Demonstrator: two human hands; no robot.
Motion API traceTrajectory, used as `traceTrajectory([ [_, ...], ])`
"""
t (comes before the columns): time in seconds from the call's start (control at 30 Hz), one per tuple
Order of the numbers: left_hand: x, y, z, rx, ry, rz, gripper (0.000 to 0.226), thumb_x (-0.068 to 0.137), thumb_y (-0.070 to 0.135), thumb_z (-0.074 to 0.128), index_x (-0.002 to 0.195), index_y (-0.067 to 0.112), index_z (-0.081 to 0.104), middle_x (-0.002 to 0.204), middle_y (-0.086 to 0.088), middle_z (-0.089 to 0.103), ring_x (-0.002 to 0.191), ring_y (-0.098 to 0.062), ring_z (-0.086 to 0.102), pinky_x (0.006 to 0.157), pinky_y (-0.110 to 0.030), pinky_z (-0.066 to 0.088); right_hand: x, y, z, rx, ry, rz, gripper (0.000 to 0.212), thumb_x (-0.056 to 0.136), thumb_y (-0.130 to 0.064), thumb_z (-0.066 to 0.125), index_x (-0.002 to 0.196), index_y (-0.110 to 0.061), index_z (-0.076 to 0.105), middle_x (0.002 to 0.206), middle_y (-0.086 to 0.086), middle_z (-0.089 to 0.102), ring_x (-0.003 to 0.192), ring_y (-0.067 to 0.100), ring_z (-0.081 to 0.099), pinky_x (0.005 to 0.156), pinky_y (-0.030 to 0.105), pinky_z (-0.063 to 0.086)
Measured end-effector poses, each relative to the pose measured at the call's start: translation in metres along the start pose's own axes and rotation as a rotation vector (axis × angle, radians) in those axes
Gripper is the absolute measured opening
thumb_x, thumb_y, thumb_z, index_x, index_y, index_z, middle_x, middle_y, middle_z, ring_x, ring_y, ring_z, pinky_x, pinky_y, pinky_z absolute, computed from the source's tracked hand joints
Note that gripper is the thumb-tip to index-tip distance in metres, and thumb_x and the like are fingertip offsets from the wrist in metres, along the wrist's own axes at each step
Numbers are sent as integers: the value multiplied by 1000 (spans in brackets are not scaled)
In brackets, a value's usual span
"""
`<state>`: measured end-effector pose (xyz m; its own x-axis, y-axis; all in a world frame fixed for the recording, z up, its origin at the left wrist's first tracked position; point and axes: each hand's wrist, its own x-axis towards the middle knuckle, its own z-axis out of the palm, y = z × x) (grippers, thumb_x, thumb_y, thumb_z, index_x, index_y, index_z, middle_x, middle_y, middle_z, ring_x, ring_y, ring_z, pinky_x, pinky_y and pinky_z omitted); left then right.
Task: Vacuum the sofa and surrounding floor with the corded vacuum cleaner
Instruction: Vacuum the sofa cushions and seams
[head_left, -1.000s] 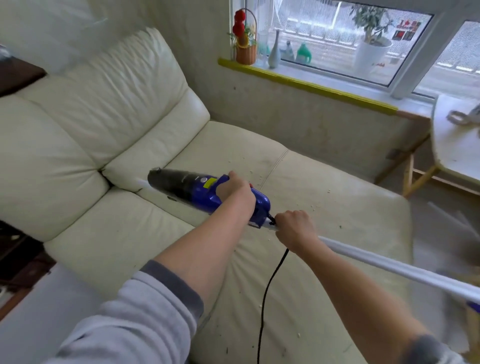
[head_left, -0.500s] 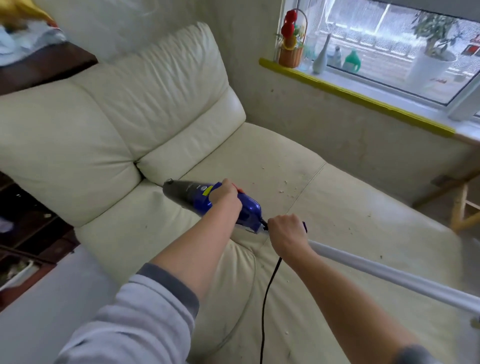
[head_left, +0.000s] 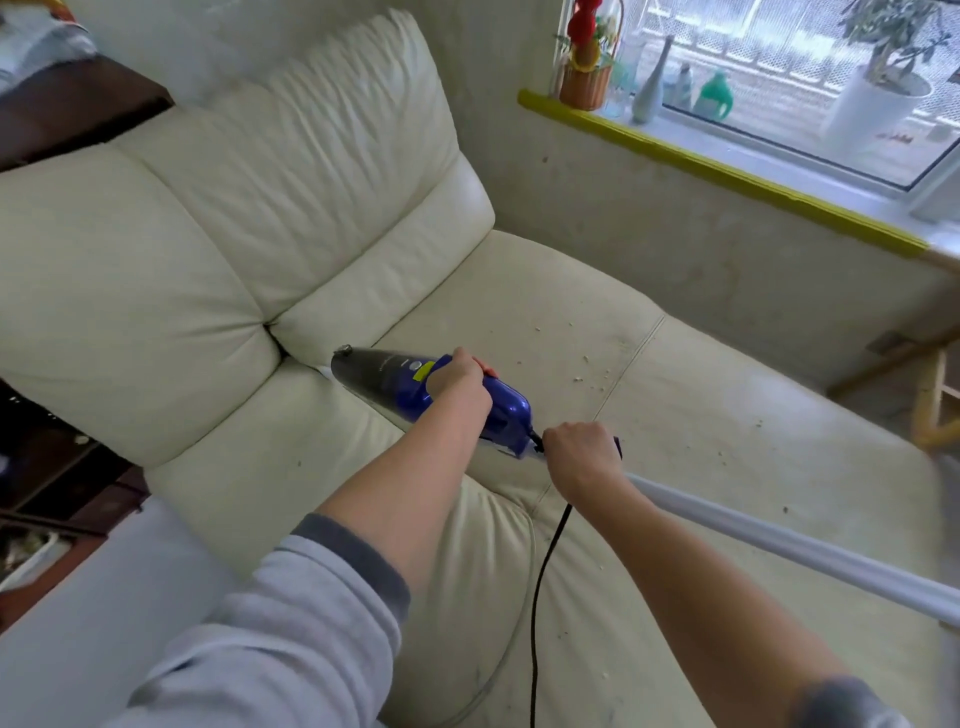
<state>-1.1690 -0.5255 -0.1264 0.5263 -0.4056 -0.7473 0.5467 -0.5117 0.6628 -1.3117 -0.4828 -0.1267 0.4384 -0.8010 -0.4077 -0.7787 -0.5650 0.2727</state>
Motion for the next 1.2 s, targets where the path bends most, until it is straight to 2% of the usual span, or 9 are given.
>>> traceTrajectory([
  [0.13, 1, -5, 0, 24, -21, -1, 39, 89, 18, 41, 51, 9, 47, 33, 1, 51, 49, -17, 52, 67, -29, 45, -2, 0, 2, -22, -17, -12, 17, 94, -10, 47, 105, -15, 60, 97, 0, 65, 88, 20, 64, 67, 28, 38],
  [0.33, 3, -14, -1, -5, -48, -18, 38, 90, 19, 40, 53, 9, 43, 33, -1, 50, 45, -18, 50, 60, -29, 44, -11, 4, 2, -73, -23, -35, 13, 96, -11, 49, 103, -13, 59, 94, -1, 65, 86, 17, 63, 67, 26, 38],
  [0.5, 3, -23, 2, -31, -30, -26, 36, 89, 18, 41, 54, 9, 43, 41, -4, 54, 45, -18, 51, 56, -30, 44, -12, 15, 1, -47, -57, -68, 15, 96, -11, 49, 104, -12, 60, 82, -1, 55, 73, 17, 52, 65, 27, 40],
  [0.77, -3, 9, 7, -53, 4, -33, 40, 91, 13, 35, 51, 10, 37, 27, -1, 42, 42, -20, 45, 57, -27, 43, 1, 32, -35, -101, -68, -139, 15, 93, -12, 52, 105, -12, 60, 76, 0, 51, 73, 19, 51, 66, 28, 41],
  [0.9, 17, 22, 7, 49, 19, -29, 43, 93, 14, 34, 51, 8, 43, 27, -2, 44, 47, -20, 47, 62, -27, 44, 27, 22, -43, -139, -97, -180, 16, 93, -14, 51, 108, -13, 58, 68, -2, 44, 72, 19, 50, 65, 28, 39],
  [0.97, 28, 24, 5, -5, -22, -46, 40, 95, 14, 34, 58, 7, 48, 39, -3, 53, 52, -20, 49, 61, -26, 42, 37, 17, -40, -114, -123, -172, 17, 93, -14, 51, 108, -13, 58, 67, -2, 42, 70, 19, 50, 65, 28, 39],
  [1.03, 49, 27, 3, -98, 50, -26, 37, 98, 10, 35, 65, 13, 52, 72, -1, 63, 74, -23, 59, 63, -25, 43, 50, 3, -35, -81, -155, -156, 18, 92, -13, 51, 108, -13, 58, 68, -1, 44, 63, 18, 48, 64, 28, 40],
  [1.1, 64, 28, -4, 24, 32, -49, 44, 96, 6, 38, 57, 18, 54, 86, -1, 64, 94, -27, 59, 70, -27, 44, 62, -13, -32, -46, -188, -139, 18, 92, -12, 51, 109, -13, 58, 74, 0, 51, 62, 18, 49, 65, 28, 42],
  [1.2, 86, 34, -1, 132, 58, -106, 67, 87, 11, 38, 21, 11, 49, 44, -3, 58, 68, -26, 54, 59, -29, 41, 81, -25, -28, 1, -201, -120, 19, 92, -14, 52, 111, -12, 58, 88, 2, 59, 74, 23, 55, 68, 28, 44],
])
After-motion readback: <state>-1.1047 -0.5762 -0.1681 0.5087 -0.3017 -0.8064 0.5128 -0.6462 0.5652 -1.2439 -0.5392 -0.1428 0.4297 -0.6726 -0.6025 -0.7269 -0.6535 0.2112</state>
